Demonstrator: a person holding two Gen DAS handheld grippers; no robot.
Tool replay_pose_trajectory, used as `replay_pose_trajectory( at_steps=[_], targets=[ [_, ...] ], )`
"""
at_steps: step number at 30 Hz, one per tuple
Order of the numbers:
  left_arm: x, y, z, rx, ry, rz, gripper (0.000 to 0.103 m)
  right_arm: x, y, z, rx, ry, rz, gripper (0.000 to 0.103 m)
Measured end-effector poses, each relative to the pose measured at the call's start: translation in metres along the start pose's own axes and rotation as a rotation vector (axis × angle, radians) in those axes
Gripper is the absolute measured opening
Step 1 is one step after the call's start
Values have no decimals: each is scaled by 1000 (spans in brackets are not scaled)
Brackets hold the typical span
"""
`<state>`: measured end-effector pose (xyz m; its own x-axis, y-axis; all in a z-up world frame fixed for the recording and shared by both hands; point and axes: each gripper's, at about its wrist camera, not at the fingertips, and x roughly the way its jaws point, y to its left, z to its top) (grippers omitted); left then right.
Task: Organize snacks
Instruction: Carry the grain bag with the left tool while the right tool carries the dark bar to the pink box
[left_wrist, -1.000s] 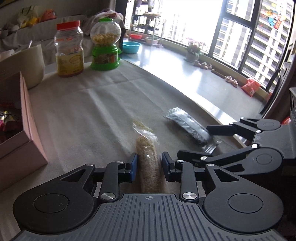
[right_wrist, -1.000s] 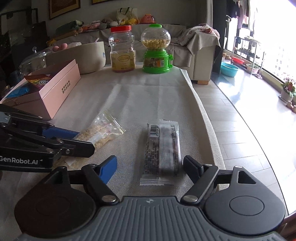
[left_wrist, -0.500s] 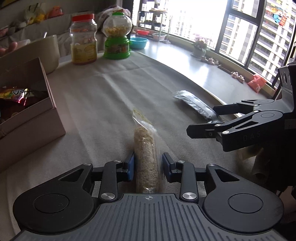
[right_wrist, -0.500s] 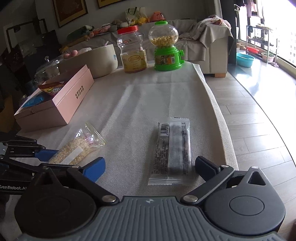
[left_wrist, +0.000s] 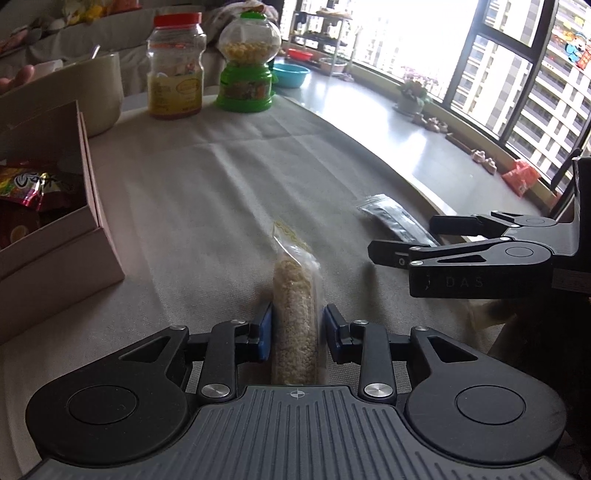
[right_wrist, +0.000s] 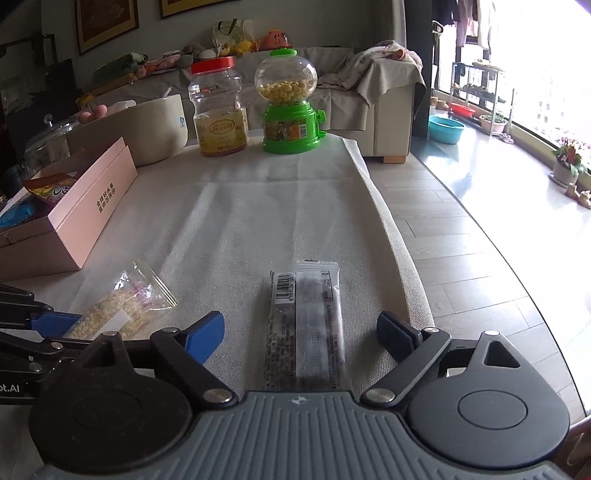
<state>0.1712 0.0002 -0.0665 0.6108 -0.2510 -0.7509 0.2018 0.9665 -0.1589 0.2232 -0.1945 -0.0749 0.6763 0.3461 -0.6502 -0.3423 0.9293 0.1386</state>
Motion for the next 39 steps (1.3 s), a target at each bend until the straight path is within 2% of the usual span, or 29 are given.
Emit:
replay_pose_trajectory(
  at_steps=[4,6,7,9,12,17,19,23,27,31,35,37,39],
  targets=[
    [3,1,1,-13,-5,-6,35,0,-2,0,10,-8,-3,87],
    [3,2,1,-28,-8,-10,35,-2,0,-1,5,-19,-32,68],
    [3,3,1,-35,-9,-15,35,-3,1,-1,0,-26,-49,62],
    [2,4,-2,-35,-18,-26,35,-6,4,-3,-13,-37,-69,41],
    [-1,3,-6,-12,-35,-30,33,-13,12,-5,-53,-24,-67,38],
    [-27,5,-29,-29,-39,-18,32,-42,25,-7,-83,-27,30,37],
    [-47,7,-45,-27,-47,-14,32,-59,31,-5,-104,-36,66,37],
    [-105,12,-81,-36,-96,2,32,-89,48,-1,-147,-22,208,37],
    [-165,28,-100,-93,-175,73,32,-120,88,8,-256,-53,320,37],
    [-231,47,-92,-142,-329,192,32,-157,128,36,-345,-160,431,37],
    [-279,63,-68,-142,-474,284,32,-179,162,74,-405,-277,451,37],
    [-290,74,-49,-145,-529,290,32,-181,176,94,-422,-316,435,37],
    [-287,90,-27,-176,-556,264,32,-180,187,114,-417,-330,432,37]
  ],
)
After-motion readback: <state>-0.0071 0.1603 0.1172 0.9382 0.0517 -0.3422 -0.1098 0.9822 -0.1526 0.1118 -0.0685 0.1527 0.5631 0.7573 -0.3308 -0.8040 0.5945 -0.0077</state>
